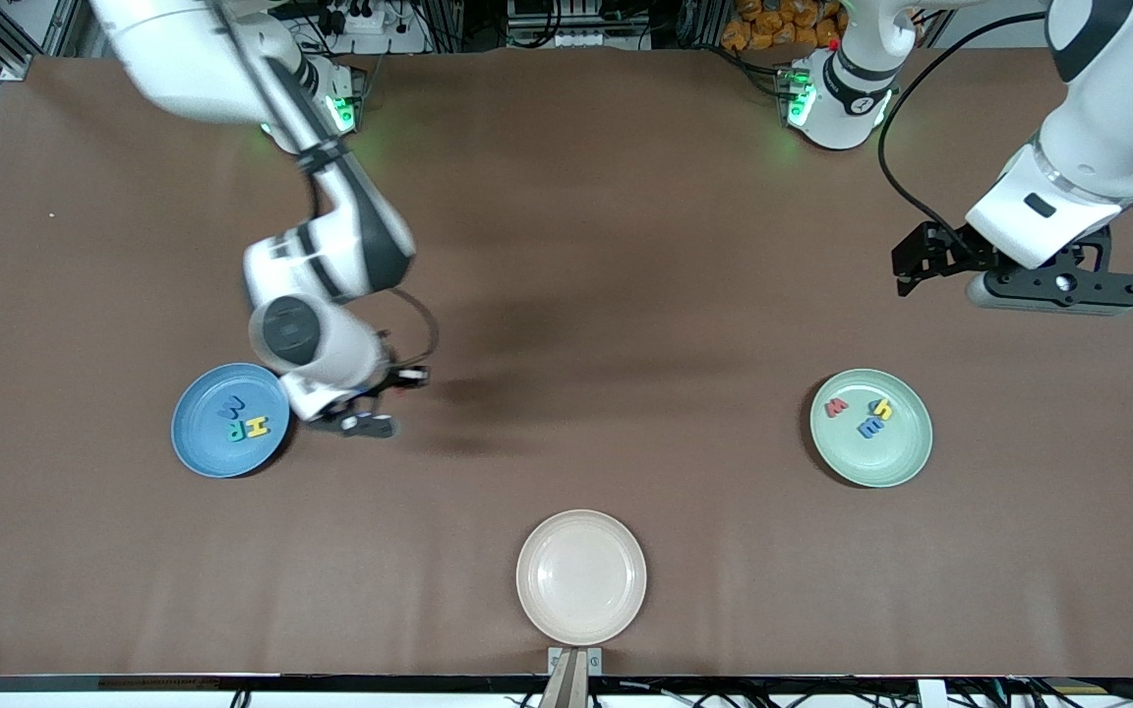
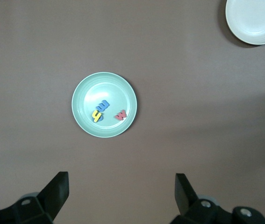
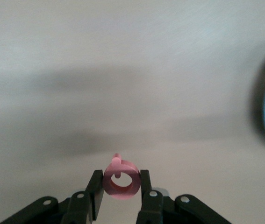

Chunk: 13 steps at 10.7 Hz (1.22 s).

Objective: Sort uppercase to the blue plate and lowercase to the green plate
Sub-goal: 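Carry the Q onto the blue plate and open the right gripper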

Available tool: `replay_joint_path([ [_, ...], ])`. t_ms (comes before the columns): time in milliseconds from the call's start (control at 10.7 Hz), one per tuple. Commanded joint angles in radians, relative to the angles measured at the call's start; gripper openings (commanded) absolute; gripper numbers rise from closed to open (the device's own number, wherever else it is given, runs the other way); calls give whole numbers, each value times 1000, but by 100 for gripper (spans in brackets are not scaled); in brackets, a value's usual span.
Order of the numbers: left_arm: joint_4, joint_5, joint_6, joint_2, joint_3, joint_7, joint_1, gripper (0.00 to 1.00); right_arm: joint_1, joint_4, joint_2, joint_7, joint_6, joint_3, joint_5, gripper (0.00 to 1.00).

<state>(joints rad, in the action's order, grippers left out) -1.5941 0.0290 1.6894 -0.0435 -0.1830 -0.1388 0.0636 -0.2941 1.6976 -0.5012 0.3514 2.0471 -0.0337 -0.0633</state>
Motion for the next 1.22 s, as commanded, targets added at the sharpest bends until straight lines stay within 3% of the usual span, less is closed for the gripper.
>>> replay_joint_path([
  [0, 6, -38, -48, 24, 57, 19, 28, 100, 82, 31, 39, -214, -28, 27, 2, 0],
  [374, 2, -38, -66, 37, 99, 34, 42, 100, 115, 30, 27, -521, -15, 173, 23, 0],
  [561, 6, -38, -66, 39, 97, 33, 44, 100, 157, 34, 15, -615, -12, 193, 26, 0],
  [748, 11, -37, -80, 40, 96, 33, 42, 100, 176, 57, 19, -635, -12, 192, 25, 99],
  [1122, 9, -34, -108, 53, 103, 33, 38, 100, 171, 111, 107, -634, -22, 192, 22, 100],
])
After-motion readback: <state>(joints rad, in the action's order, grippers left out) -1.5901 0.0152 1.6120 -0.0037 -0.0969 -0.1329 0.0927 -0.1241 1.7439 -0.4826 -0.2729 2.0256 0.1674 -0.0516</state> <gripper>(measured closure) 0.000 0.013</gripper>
